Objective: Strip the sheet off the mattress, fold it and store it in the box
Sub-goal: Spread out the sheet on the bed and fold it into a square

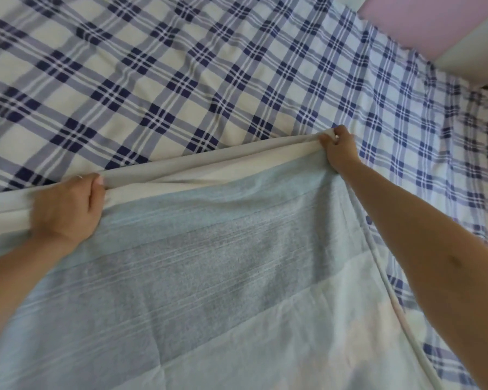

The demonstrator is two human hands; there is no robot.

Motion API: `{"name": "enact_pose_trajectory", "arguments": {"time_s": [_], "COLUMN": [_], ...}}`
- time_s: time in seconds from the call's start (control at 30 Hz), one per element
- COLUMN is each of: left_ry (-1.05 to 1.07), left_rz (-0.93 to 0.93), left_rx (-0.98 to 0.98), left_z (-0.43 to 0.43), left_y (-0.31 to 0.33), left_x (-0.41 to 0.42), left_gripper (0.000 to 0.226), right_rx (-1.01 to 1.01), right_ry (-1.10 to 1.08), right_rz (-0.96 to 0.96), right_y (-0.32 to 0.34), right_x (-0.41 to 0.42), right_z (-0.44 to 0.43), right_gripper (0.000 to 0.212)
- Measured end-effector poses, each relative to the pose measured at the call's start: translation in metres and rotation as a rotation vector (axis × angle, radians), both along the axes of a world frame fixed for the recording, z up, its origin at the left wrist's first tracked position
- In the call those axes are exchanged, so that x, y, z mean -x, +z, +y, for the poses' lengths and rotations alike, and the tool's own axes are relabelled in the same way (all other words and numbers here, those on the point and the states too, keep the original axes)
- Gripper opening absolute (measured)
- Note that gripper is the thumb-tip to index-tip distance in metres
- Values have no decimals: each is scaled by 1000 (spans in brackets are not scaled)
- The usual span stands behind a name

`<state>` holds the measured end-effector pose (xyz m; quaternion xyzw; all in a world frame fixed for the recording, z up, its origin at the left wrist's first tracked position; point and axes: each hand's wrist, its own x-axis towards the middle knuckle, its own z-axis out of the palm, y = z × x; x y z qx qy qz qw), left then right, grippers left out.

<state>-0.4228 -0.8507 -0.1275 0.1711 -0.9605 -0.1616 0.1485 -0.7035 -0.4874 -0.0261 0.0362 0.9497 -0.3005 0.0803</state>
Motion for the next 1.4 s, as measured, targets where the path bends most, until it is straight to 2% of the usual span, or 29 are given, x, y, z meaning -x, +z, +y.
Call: {"name": "enact_pose_trajectory", "arguments": {"time_s": [0.07,0.2,0.23,0.3,0.37,0.4,0.47,0.57,0.6,0.67,0.7,0.77,0.8,0.83,0.87,0.93,1.0,1.03,1.07,1.13,1.23,1.3,1.4], "left_ry": [-10,15,18,32,18,8,6,102,182,199,148,99,109,120,181,405,589,674,758,798,678,646,643], "left_rz": [43,16,9,22,3,-13,-16,-41,-17,166,261,248,187,164,154,53,-71,-108,-125,-68,-14,-40,-41], "left_rx": [3,26,19,7,12,7,9,103,35,-303,-615,-1413,-1685,-1817,-1808,-1586,-1365,-1283,-1206,-1102,-1003,-931,-948], "left_z": [-1,2,2,2,3,3,7,20,31,76,101,147,160,164,167,169,164,164,161,157,157,161,162], "left_y": [2,7,9,11,8,9,14,29,36,60,77,124,143,149,147,139,113,105,95,95,98,105,116], "left_x": [3,2,2,2,1,0,-1,-17,-27,-76,-100,-166,-203,-225,-244,-286,-309,-321,-324,-332,-326,-323,-324], "left_gripper": [52,44,42,40,42,42,38,26,24,22,23,39,47,49,42,28,33,30,27,29,31,17,15], "right_rx": [16,-80,-81,-20,-14,-7,2,-10,11,15,1,-8,15,50,112,208,215,229,260,326,470,739,1029], "right_ry": [-58,-152,-145,-139,-143,-115,32,199,233,290,322,421,497,556,615,758,882,855,737,320,-377,-613,-750], "right_rz": [-38,-222,-237,-162,39,156,338,442,478,564,579,556,505,473,389,90,-217,-280,-308,-414,-564,-668,-705], "right_y": [-20,-35,-29,-8,14,23,40,52,49,42,41,37,36,34,32,29,18,16,13,25,25,18,12], "right_x": [1,-10,-15,-27,-55,-77,-137,-243,-270,-330,-350,-411,-447,-471,-495,-543,-569,-583,-588,-601,-593,-583,-568], "right_z": [0,-1,0,-2,-13,-21,-41,-66,-73,-82,-89,-102,-107,-113,-113,-97,-64,-43,-24,10,65,93,104], "right_gripper": [35,85,84,60,33,27,27,35,35,32,32,34,34,34,36,45,50,45,36,19,8,13,39]}}
